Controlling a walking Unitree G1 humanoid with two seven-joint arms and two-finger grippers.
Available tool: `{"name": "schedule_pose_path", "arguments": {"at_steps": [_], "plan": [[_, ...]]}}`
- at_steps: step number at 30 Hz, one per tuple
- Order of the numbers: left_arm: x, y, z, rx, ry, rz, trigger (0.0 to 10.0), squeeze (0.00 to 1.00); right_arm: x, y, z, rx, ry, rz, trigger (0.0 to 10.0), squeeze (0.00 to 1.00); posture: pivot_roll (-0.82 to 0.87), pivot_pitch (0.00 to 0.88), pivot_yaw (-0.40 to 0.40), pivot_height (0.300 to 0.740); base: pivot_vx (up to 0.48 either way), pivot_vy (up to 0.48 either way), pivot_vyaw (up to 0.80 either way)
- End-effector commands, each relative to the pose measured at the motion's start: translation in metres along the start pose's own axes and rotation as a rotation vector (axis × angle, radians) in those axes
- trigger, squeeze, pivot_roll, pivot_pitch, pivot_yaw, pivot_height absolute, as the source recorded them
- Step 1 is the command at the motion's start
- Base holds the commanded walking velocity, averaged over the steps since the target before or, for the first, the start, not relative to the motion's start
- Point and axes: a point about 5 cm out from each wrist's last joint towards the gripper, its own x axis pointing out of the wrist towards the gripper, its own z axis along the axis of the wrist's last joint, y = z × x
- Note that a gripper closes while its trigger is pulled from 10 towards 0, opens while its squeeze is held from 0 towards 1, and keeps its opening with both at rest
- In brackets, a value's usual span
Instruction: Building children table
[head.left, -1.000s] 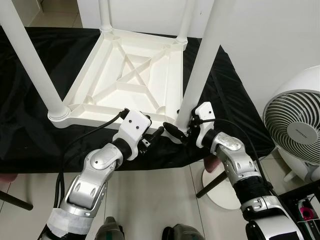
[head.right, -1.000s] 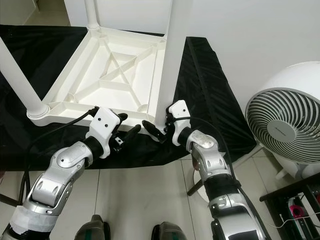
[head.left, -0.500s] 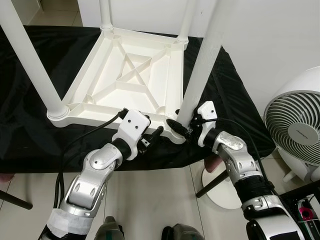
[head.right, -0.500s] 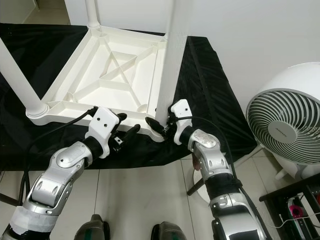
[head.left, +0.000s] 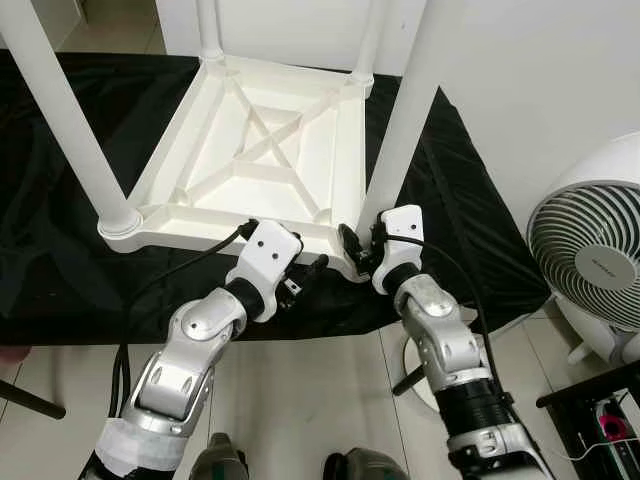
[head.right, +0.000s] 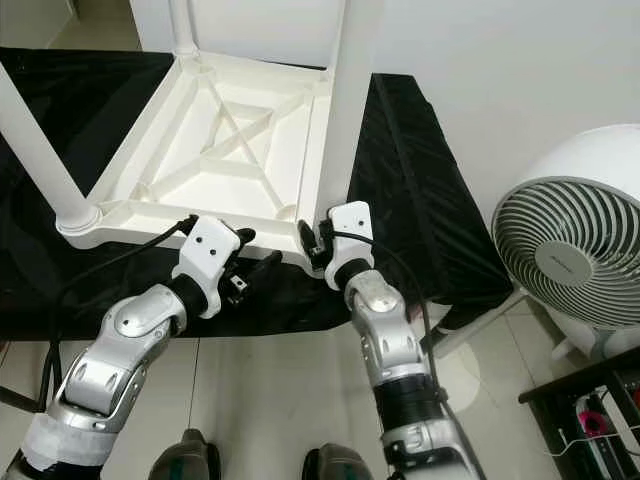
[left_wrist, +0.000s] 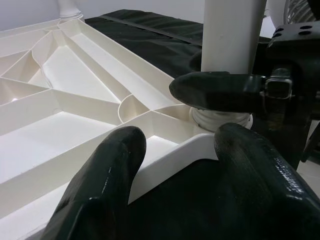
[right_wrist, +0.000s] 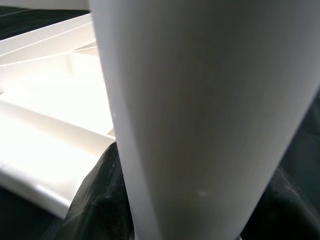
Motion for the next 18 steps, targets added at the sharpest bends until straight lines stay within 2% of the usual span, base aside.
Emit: {"name": "schedule_pose_path", "arguments": {"at_steps": [1, 4, 5, 9, 10, 14, 18], "plan": [[0.0, -0.003, -0.001, -0.003, 0.009, 0.013, 10.0, 0.0, -0.007, -0.009, -0.015, -0.012, 0.08, -0.129, 0.0, 0.0, 0.04, 0.052, -0.077, 0.74, 0.0, 0.0, 0.0], [0.0, -0.002, 0.0, -0.004, 0.008, 0.013, 10.0, 0.0, -0.009, -0.005, -0.015, 0.002, 0.083, -0.142, 0.0, 0.0, 0.04, 0.049, -0.077, 0.74, 0.0, 0.0, 0.0], [0.0, -0.002, 0.0, -0.004, 0.008, 0.012, 10.0, 0.0, -0.009, -0.007, -0.013, -0.007, 0.085, -0.154, 10.0, 0.0, 0.04, 0.047, -0.076, 0.74, 0.0, 0.0, 0.0], [0.0, -0.003, 0.0, -0.004, 0.008, 0.011, 10.0, 0.0, -0.01, -0.008, -0.013, 0.0, 0.091, -0.16, 10.0, 0.0, 0.04, 0.042, -0.076, 0.74, 0.0, 0.0, 0.0], [0.0, -0.003, 0.0, -0.003, 0.007, 0.009, 10.0, 0.0, -0.01, -0.008, -0.013, 0.018, 0.087, -0.146, 10.0, 1.0, 0.04, 0.042, -0.076, 0.74, 0.0, 0.0, 0.0], [0.001, -0.003, 0.001, -0.003, 0.004, 0.008, 10.0, 0.0, -0.011, -0.011, -0.008, 0.025, 0.052, -0.143, 10.0, 1.0, 0.04, 0.034, -0.077, 0.74, 0.0, 0.0, 0.0], [0.002, -0.003, 0.0, 0.001, 0.004, 0.007, 10.0, 0.0, -0.008, -0.014, -0.003, 0.004, 0.023, -0.087, 10.0, 1.0, 0.04, 0.026, -0.075, 0.74, 0.0, 0.0, 0.0]]}}
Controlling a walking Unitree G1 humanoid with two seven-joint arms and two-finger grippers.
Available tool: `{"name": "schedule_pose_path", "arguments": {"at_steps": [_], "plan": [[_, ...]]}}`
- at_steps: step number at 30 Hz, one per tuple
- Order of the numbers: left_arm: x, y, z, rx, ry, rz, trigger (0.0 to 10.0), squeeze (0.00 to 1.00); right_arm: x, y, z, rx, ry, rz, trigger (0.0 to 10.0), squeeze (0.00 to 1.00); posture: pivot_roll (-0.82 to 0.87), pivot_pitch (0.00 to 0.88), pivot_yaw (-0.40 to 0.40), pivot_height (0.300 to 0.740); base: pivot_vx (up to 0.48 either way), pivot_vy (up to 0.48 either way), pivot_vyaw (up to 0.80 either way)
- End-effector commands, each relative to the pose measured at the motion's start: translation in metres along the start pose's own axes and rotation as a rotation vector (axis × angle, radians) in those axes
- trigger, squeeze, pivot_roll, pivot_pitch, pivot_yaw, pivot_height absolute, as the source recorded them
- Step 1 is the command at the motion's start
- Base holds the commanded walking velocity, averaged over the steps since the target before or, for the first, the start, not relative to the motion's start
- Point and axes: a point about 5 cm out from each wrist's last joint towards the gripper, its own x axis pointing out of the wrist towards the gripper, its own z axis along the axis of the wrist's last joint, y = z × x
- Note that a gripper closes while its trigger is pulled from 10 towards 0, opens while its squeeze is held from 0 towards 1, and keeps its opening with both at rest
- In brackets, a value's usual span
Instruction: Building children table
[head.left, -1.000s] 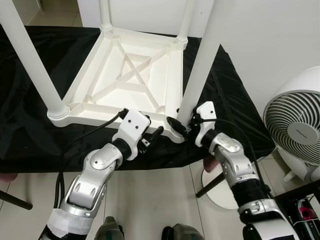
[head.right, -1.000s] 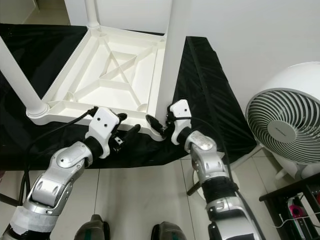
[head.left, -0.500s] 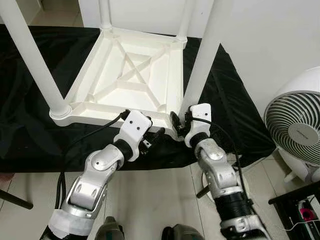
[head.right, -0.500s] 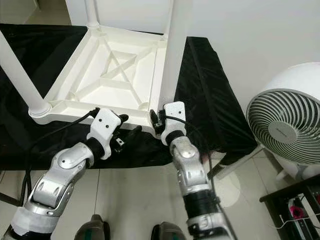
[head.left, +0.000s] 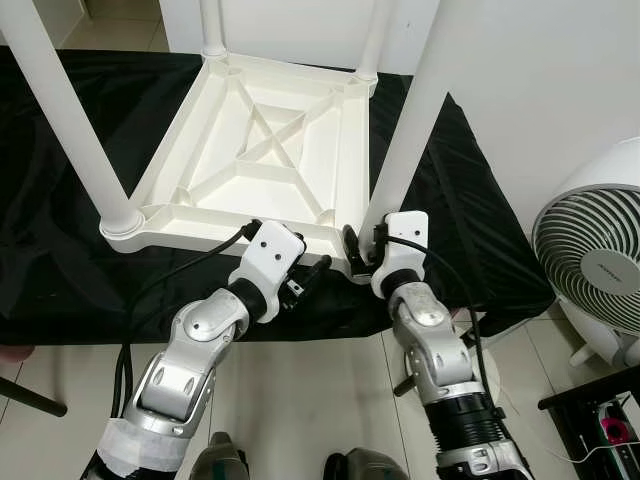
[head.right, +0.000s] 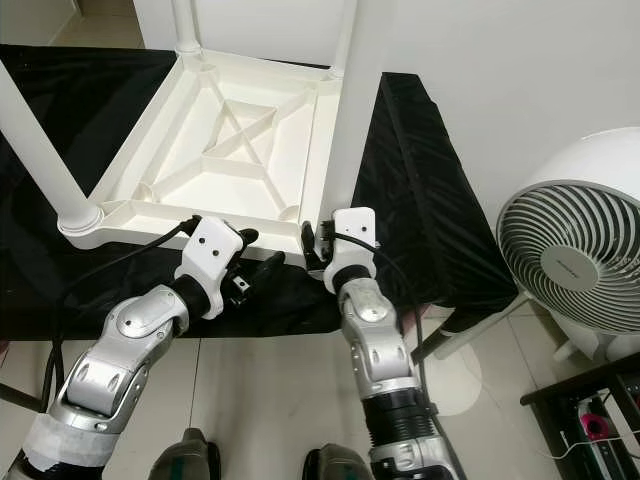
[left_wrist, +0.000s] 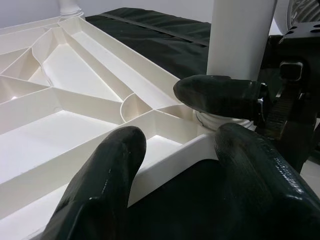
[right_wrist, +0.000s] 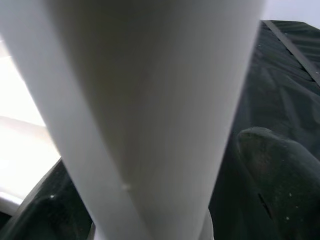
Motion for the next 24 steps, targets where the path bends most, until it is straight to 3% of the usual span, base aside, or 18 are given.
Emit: {"name": "schedule_pose_path", "arguments": {"at_steps": [1, 5, 10, 11, 18, 23, 24], "plan": [[0.001, -0.002, 0.0, 0.001, 0.005, 0.009, 10.0, 0.0, -0.001, -0.007, -0.003, -0.009, 0.015, -0.007, 10.0, 1.0, 0.04, 0.026, -0.075, 0.74, 0.0, 0.0, 0.0], [0.002, -0.001, 0.0, 0.003, 0.003, 0.008, 10.0, 0.0, 0.002, -0.009, 0.004, -0.007, -0.023, 0.173, 10.0, 1.0, 0.04, 0.018, -0.072, 0.74, 0.0, 0.0, 0.0], [0.002, -0.001, 0.001, 0.004, 0.001, 0.008, 10.0, 0.0, 0.005, -0.011, 0.007, -0.036, -0.037, 0.243, 10.0, 1.0, 0.04, 0.018, -0.072, 0.74, 0.0, 0.0, 0.0], [0.003, 0.0, 0.001, 0.006, -0.001, 0.007, 10.0, 0.0, 0.01, -0.014, 0.009, -0.11, -0.047, 0.425, 10.0, 0.0, 0.04, 0.013, -0.071, 0.74, 0.0, 0.0, 0.0], [0.004, 0.0, 0.002, 0.009, -0.003, 0.004, 10.0, 0.0, 0.018, -0.011, 0.007, -0.171, -0.024, 0.656, 10.0, 0.0, 0.05, 0.015, -0.074, 0.74, 0.0, 0.0, 0.0], [0.003, 0.0, 0.002, 0.01, -0.001, 0.007, 10.0, 0.0, 0.021, -0.01, 0.004, -0.182, -0.003, 0.7, 10.0, 0.0, 0.06, 0.018, -0.077, 0.74, 0.0, 0.0, 0.0], [0.002, 0.0, 0.002, 0.01, 0.0, 0.007, 10.0, 0.0, 0.021, -0.01, 0.003, -0.177, 0.001, 0.718, 3.1, 0.0, 0.06, 0.021, -0.079, 0.74, 0.0, 0.0, 0.0]]}}
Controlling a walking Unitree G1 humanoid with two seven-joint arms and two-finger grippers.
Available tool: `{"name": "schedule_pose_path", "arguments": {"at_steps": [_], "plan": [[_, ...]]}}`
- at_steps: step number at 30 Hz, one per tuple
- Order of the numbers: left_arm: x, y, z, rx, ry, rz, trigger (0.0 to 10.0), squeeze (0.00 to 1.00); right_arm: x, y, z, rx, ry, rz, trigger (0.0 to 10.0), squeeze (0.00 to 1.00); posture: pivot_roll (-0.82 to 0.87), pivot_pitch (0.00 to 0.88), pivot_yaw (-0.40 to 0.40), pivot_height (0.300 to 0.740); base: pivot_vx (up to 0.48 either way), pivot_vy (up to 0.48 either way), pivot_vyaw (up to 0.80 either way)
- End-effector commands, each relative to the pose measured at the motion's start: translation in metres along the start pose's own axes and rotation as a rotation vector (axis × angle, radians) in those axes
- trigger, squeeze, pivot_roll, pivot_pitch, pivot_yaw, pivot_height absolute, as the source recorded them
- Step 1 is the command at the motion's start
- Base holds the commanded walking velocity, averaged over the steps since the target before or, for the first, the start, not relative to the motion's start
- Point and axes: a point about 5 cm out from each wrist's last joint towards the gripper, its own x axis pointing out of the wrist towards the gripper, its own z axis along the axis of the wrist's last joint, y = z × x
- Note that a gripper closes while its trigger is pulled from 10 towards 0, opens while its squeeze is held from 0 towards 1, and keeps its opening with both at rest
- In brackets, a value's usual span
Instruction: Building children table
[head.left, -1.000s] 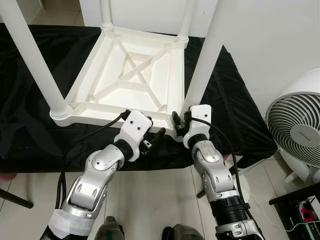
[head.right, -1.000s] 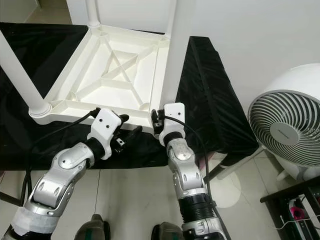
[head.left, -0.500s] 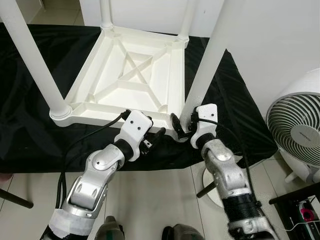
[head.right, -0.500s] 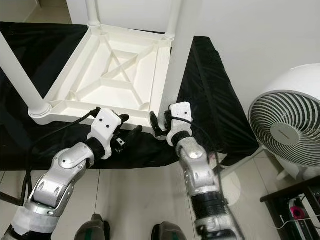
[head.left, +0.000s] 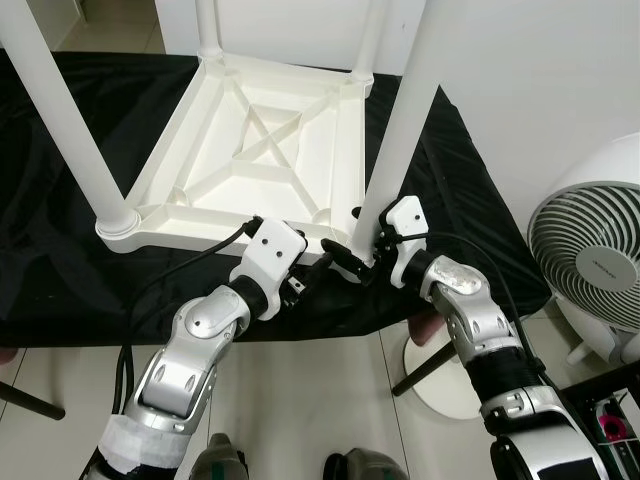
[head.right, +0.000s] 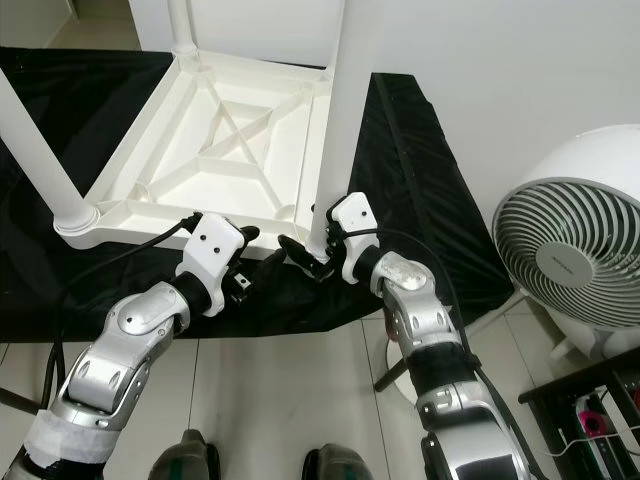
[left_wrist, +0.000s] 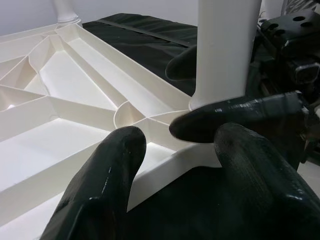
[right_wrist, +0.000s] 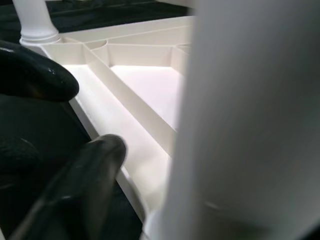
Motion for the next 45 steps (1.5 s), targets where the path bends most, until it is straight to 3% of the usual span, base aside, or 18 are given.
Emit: {"name": "schedule_pose_path", "arguments": {"at_steps": [1, 2, 15, 16, 17, 18, 19, 22, 25, 26, 29, 31, 32, 34, 35, 39, 44, 45], "plan": [[0.0, -0.001, 0.0, 0.003, 0.005, 0.008, 10.0, 0.0, 0.002, 0.003, -0.002, -0.003, 0.016, 0.039, 3.1, 0.0, 0.06, 0.021, -0.079, 0.74, 0.0, 0.0, 0.0], [-0.002, -0.002, -0.001, 0.006, 0.012, 0.003, 10.0, 0.0, 0.001, 0.002, -0.003, 0.003, 0.017, 0.048, 0.0, 0.0, 0.07, 0.026, -0.083, 0.74, 0.0, 0.0, 0.0], [-0.008, -0.006, -0.005, 0.008, 0.035, -0.023, 10.0, 0.0, -0.006, -0.01, -0.006, 0.099, -0.046, 0.026, 0.0, 0.0, 0.07, 0.042, -0.086, 0.74, 0.0, 0.0, 0.0], [-0.008, -0.006, -0.006, 0.007, 0.037, -0.025, 10.0, 0.0, -0.007, -0.011, -0.007, 0.104, -0.052, -0.017, 0.9, 0.0, 0.07, 0.043, -0.084, 0.74, 0.0, 0.0, 0.0], [-0.008, -0.006, -0.006, 0.007, 0.037, -0.025, 10.0, 0.0, -0.007, -0.011, -0.007, 0.104, -0.052, -0.017, 0.9, 0.0, 0.07, 0.043, -0.084, 0.74, 0.0, 0.0, 0.0], [-0.008, -0.006, -0.006, 0.007, 0.038, -0.025, 10.0, 0.0, -0.007, -0.012, -0.007, 0.105, -0.055, -0.046, 0.9, 0.0, 0.07, 0.043, -0.084, 0.74, 0.0, 0.0, 0.0], [-0.009, -0.006, -0.006, 0.007, 0.039, -0.027, 10.0, 0.0, -0.007, -0.012, -0.008, 0.104, -0.052, -0.107, 0.0, 0.0, 0.06, 0.046, -0.083, 0.74, 0.0, 0.0, 0.0], [-0.009, -0.007, -0.006, 0.006, 0.039, -0.028, 10.0, 0.0, -0.007, -0.013, -0.009, 0.103, -0.049, -0.147, 0.0, 0.0, 0.06, 0.047, -0.082, 0.74, 0.0, 0.0, 0.0], [-0.009, -0.008, -0.006, 0.002, 0.041, -0.032, 10.0, 0.0, -0.007, -0.01, -0.007, 0.122, -0.06, -0.35, 0.0, 0.0, 0.06, 0.052, -0.08, 0.74, 0.0, 0.0, 0.0], [-0.009, -0.008, -0.006, 0.002, 0.041, -0.032, 10.0, 0.0, -0.007, -0.01, -0.007, 0.122, -0.06, -0.35, 0.0, 0.0, 0.06, 0.052, -0.08, 0.74, 0.0, 0.0, 0.0], [-0.009, -0.008, -0.006, -0.004, 0.043, -0.032, 10.0, 0.0, -0.009, -0.006, -0.004, 0.152, -0.051, -0.581, 0.0, 0.0, 0.05, 0.058, -0.077, 0.74, 0.0, 0.0, 0.0], [-0.009, -0.008, -0.006, -0.005, 0.044, -0.032, 10.0, 0.0, -0.009, -0.005, -0.004, 0.146, -0.046, -0.614, 0.0, 0.0, 0.05, 0.058, -0.077, 0.74, 0.0, 0.0, 0.0], [-0.009, -0.009, -0.006, -0.009, 0.043, -0.034, 10.0, 0.0, -0.01, -0.002, -0.005, 0.167, -0.049, -0.669, 3.2, 0.0, 0.05, 0.061, -0.073, 0.74, 0.0, 0.0, 0.0], [-0.008, -0.01, -0.006, -0.011, 0.042, -0.036, 10.0, 0.0, -0.01, -0.001, -0.006, 0.185, -0.05, -0.702, 3.2, 0.0, 0.05, 0.061, -0.073, 0.74, 0.0, 0.0, 0.0], [-0.008, -0.011, -0.006, -0.012, 0.042, -0.039, 10.0, 0.0, -0.007, 0.005, -0.006, 0.189, -0.049, -0.726, 10.0, 0.0, 0.05, 0.063, -0.074, 0.74, 0.0, 0.0, 0.0], [-0.007, -0.011, -0.005, -0.014, 0.04, -0.043, 10.0, 0.0, 0.003, 0.023, -0.003, 0.196, -0.06, -0.708, 10.0, 0.0, 0.04, 0.064, -0.071, 0.74, 0.0, 0.0, 0.0], [-0.006, -0.012, -0.005, -0.017, 0.039, -0.047, 10.0, 0.0, 0.005, 0.027, 0.003, 0.194, -0.094, -0.649, 10.0, 0.0, 0.04, 0.065, -0.073, 0.74, 0.0, 0.0, 0.0], [-0.006, -0.013, -0.005, -0.017, 0.039, -0.048, 10.0, 0.0, 0.004, 0.025, 0.004, 0.192, -0.097, -0.647, 10.0, 0.27, 0.04, 0.065, -0.073, 0.74, 0.0, 0.0, 0.0]]}}
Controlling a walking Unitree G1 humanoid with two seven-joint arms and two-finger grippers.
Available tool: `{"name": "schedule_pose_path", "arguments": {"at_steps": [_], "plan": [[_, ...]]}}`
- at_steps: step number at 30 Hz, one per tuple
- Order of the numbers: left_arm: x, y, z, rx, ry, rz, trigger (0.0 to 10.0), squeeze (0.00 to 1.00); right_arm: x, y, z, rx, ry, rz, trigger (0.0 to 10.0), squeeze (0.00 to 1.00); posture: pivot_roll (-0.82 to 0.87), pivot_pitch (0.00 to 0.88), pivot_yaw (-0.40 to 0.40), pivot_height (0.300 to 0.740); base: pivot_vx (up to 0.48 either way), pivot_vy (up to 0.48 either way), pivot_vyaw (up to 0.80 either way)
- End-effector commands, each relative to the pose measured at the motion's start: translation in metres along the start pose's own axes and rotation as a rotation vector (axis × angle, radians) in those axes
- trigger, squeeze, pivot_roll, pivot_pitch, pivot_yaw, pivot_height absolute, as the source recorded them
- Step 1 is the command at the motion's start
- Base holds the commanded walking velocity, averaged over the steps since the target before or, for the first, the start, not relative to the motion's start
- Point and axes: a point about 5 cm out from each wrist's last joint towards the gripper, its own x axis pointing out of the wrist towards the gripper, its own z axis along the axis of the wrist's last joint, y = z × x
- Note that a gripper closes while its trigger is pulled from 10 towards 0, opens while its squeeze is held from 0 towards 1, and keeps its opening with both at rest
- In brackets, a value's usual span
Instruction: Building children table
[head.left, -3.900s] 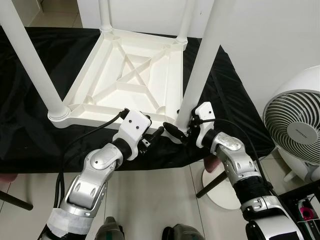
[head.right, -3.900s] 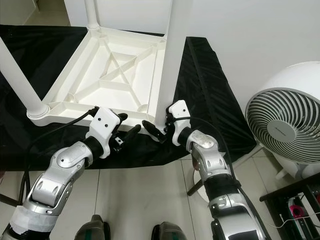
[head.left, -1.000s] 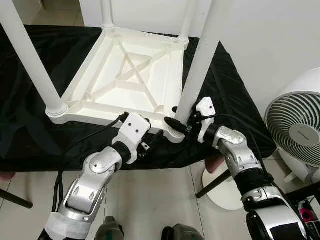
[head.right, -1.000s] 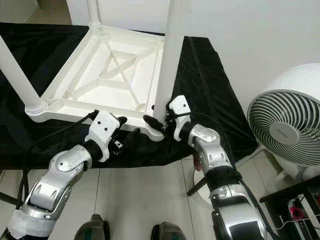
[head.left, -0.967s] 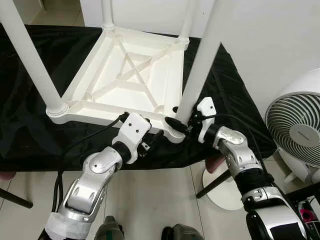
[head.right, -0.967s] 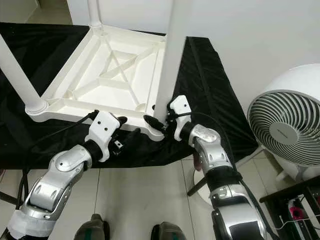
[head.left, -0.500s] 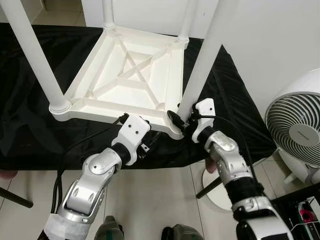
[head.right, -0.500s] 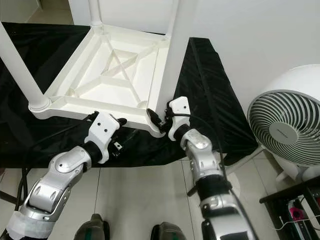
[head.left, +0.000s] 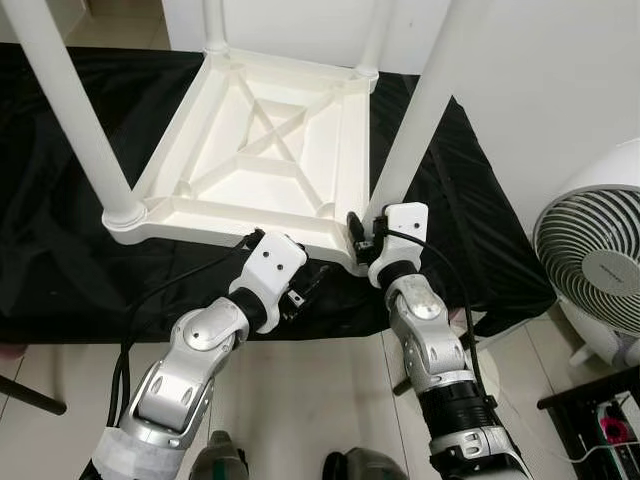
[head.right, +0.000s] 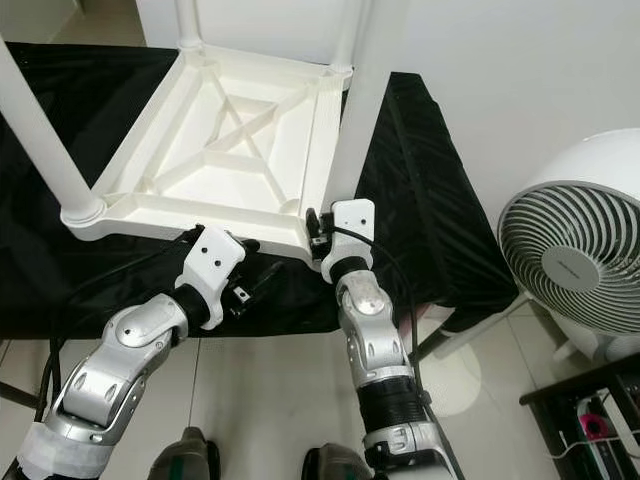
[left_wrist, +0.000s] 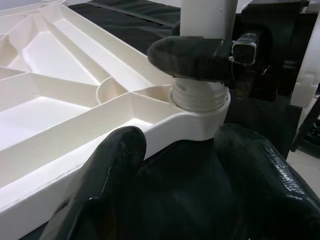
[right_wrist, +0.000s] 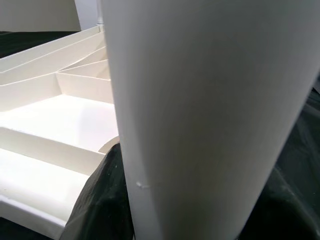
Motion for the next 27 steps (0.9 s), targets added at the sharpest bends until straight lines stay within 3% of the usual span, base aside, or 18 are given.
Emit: {"name": "schedule_pose_path", "arguments": {"at_steps": [1, 2, 8, 9, 10, 11, 12, 15, 19, 22, 25, 26, 27], "plan": [[0.001, -0.004, 0.0, -0.006, 0.005, -0.022, 10.0, 0.0, -0.002, -0.004, 0.0, 0.019, -0.001, -0.005, 10.0, 0.27, 0.04, 0.065, -0.073, 0.74, 0.0, 0.0, 0.0], [0.001, -0.003, 0.001, -0.007, 0.005, -0.021, 10.0, 0.0, -0.002, -0.006, 0.002, 0.032, -0.001, 0.003, 10.0, 1.0, 0.04, 0.064, -0.074, 0.74, 0.0, 0.0, 0.0], [0.002, -0.002, 0.001, -0.007, 0.003, -0.017, 10.0, 0.0, -0.001, -0.019, 0.012, -0.003, -0.024, 0.101, 10.0, 1.0, 0.04, 0.059, -0.076, 0.74, 0.0, 0.0, 0.0], [0.002, -0.002, 0.001, -0.006, 0.002, -0.018, 10.0, 0.0, 0.0, -0.023, 0.013, -0.013, -0.016, 0.142, 10.0, 0.68, 0.04, 0.058, -0.077, 0.74, 0.0, 0.0, 0.0], [0.002, -0.002, 0.001, -0.006, 0.002, -0.018, 10.0, 0.0, 0.0, -0.023, 0.013, -0.013, -0.016, 0.142, 10.0, 0.68, 0.04, 0.058, -0.077, 0.74, 0.0, 0.0, 0.0], [0.002, -0.002, 0.001, -0.005, 0.002, -0.018, 10.0, 0.0, 0.0, -0.028, 0.013, -0.036, 0.0, 0.217, 10.0, 0.0, 0.04, 0.054, -0.076, 0.74, 0.0, 0.0, 0.0], [0.002, -0.002, 0.001, -0.005, 0.002, -0.018, 10.0, 0.0, 0.0, -0.028, 0.013, -0.036, 0.0, 0.217, 10.0, 0.0, 0.04, 0.054, -0.076, 0.74, 0.0, 0.0, 0.0], [0.002, -0.001, 0.002, 0.0, 0.001, -0.021, 10.0, 0.0, 0.002, -0.039, 0.01, -0.124, 0.054, 0.437, 10.0, 0.0, 0.04, 0.045, -0.076, 0.74, 0.0, 0.0, 0.0], [0.003, -0.001, 0.002, 0.001, 0.001, -0.022, 10.0, 0.0, 0.003, -0.038, 0.008, -0.139, 0.069, 0.5, 10.0, 0.0, 0.04, 0.041, -0.074, 0.74, 0.0, 0.0, 0.0], [0.003, -0.001, 0.003, 0.003, -0.002, -0.025, 10.0, 0.0, 0.005, -0.028, 0.001, -0.152, 0.094, 0.611, 10.0, 0.0, 0.05, 0.032, -0.073, 0.74, 0.0, 0.0, 0.0], [0.003, -0.001, 0.003, 0.005, -0.003, -0.026, 10.0, 0.0, 0.007, -0.025, -0.002, -0.153, 0.105, 0.631, 10.0, 0.0, 0.05, 0.027, -0.073, 0.74, 0.0, 0.0, 0.0], [0.003, -0.001, 0.003, 0.007, -0.003, -0.027, 10.0, 0.0, 0.009, -0.023, -0.005, -0.157, 0.107, 0.648, 5.0, 0.0, 0.05, 0.025, -0.073, 0.74, 0.0, 0.0, 0.0], [0.003, -0.001, 0.003, 0.007, -0.003, -0.027, 10.0, 0.0, 0.009, -0.023, -0.005, -0.157, 0.107, 0.648, 5.0, 0.0, 0.05, 0.025, -0.073, 0.74, 0.0, 0.0, 0.0]]}}
